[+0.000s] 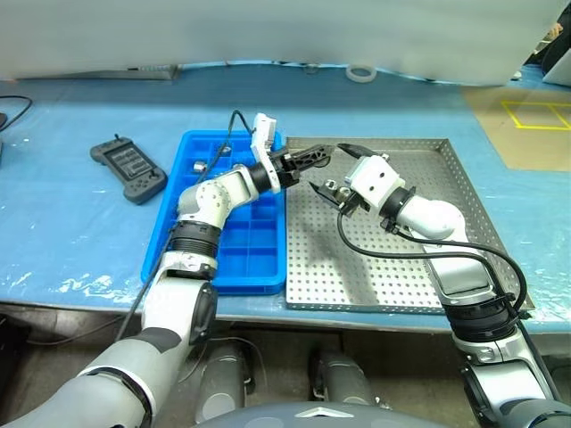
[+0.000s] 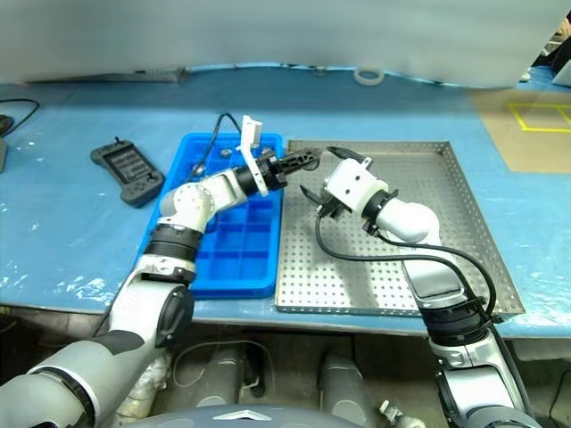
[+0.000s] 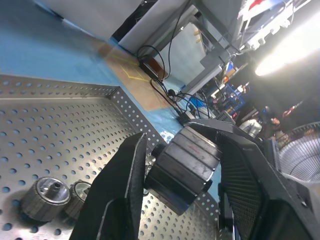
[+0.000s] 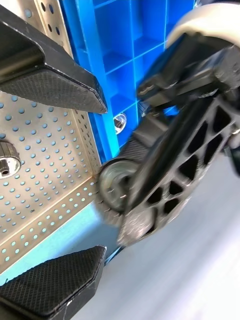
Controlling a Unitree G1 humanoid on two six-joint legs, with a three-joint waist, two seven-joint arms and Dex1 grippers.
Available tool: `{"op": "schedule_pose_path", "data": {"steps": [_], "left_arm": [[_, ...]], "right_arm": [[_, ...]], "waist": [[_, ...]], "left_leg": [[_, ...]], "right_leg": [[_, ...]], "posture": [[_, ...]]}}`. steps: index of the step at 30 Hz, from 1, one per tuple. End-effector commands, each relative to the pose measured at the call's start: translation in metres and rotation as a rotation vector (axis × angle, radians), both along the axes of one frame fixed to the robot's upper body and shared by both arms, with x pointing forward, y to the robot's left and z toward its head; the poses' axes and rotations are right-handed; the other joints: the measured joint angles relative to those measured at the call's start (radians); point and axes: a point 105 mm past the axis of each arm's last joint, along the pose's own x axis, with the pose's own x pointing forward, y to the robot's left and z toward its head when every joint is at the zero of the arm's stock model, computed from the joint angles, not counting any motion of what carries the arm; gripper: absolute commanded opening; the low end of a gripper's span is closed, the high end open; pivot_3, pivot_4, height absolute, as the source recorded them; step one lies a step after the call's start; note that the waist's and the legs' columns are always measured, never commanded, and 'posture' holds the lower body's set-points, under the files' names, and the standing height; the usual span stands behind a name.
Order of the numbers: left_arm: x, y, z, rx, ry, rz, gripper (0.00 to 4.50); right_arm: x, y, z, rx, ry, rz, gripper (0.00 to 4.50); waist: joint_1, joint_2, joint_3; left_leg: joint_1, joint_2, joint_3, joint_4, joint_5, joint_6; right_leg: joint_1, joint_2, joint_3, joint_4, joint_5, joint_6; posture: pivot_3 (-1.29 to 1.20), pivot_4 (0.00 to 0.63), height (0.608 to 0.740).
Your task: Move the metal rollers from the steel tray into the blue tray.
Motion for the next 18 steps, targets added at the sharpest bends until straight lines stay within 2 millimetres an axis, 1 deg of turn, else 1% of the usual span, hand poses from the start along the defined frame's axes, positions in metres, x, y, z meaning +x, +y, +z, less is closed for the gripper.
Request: {"op": "schedule_pose_path", "data": {"steps": [1,2,4,6,7,9,12,14,17,18], "left_arm": [[-0.030,0.024,0.027,0.020,-0.163,-0.100,2.28],[-0.037,0.031,0.028,0.033,-0.187,-0.117,2.28],[-0.047,0.055,0.030,0.084,-0.262,-0.096,2.28],[-0.051,0.077,0.031,0.105,-0.267,-0.054,2.28],[-0.052,0.084,0.031,0.106,-0.258,-0.041,2.28],[-0.049,0.097,0.022,0.145,-0.232,0.011,2.28],[-0.041,0.107,0.011,0.175,-0.207,0.102,2.28],[-0.036,0.108,0.008,0.169,-0.195,0.138,2.28],[-0.023,0.102,-0.001,0.224,-0.217,0.215,2.28],[-0.019,0.096,-0.005,0.267,-0.245,0.225,2.28]], "right_arm": [[-0.003,-0.007,0.012,0.014,-0.047,-0.006,4.47],[-0.004,-0.007,0.012,0.014,-0.043,-0.004,4.47],[-0.004,-0.007,0.009,0.017,-0.030,0.001,4.47],[-0.002,-0.007,0.007,0.021,-0.021,-0.002,4.47],[-0.002,-0.008,0.007,0.021,-0.019,-0.004,4.47],[0.000,-0.009,0.006,0.022,-0.013,-0.003,4.47],[0.003,-0.009,0.005,0.022,-0.008,0.003,4.47],[0.004,-0.008,0.004,0.021,-0.008,0.008,4.47],[0.006,-0.006,0.001,0.009,-0.007,0.015,4.47],[0.007,-0.006,0.000,0.007,-0.006,0.015,4.47]], "waist": [[-0.002,0.000,0.000],[0.000,0.000,0.000],[0.003,0.000,0.000],[0.005,0.000,0.000],[0.006,0.000,0.000],[0.010,0.000,0.000],[0.017,0.000,0.000],[0.023,0.000,0.000],[0.031,0.000,0.000],[0.031,0.000,0.000]], "left_leg": [[0.000,0.000,0.000,-0.001,0.000,0.000],[0.000,0.000,0.000,-0.001,0.000,-0.001],[0.001,0.000,0.000,-0.003,0.001,-0.002],[0.001,0.000,0.000,-0.003,0.001,-0.002],[0.001,0.000,0.000,-0.003,0.001,-0.003],[0.001,0.000,0.000,-0.003,0.000,-0.006],[0.004,0.000,0.000,-0.003,0.000,-0.007],[0.004,0.000,0.000,-0.003,0.001,-0.008],[0.005,0.000,0.000,-0.004,0.002,-0.010],[0.006,0.000,0.000,-0.005,0.002,-0.011]], "right_leg": [[-0.001,0.000,0.000,0.001,0.000,0.000],[-0.001,0.000,-0.001,0.002,0.000,0.000],[-0.001,0.000,-0.001,0.002,0.000,0.000],[-0.001,0.000,-0.001,0.001,0.000,0.000],[-0.001,0.000,-0.001,0.001,0.000,0.000],[-0.001,0.000,-0.001,0.001,0.000,0.000],[0.003,0.000,-0.001,0.001,0.000,0.000],[0.004,0.000,0.000,0.001,0.000,0.000],[0.004,0.000,0.000,0.001,0.000,0.000],[0.004,0.000,0.000,0.001,0.000,0.000]], "posture": [[-0.18,0.150,0.740],[-0.17,0.150,0.740],[-0.17,0.150,0.740],[-0.15,0.150,0.740],[-0.15,0.150,0.740],[-0.11,0.150,0.740],[-0.09,0.150,0.740],[-0.08,0.150,0.740],[-0.08,0.150,0.740],[-0.08,0.150,0.740]]}}
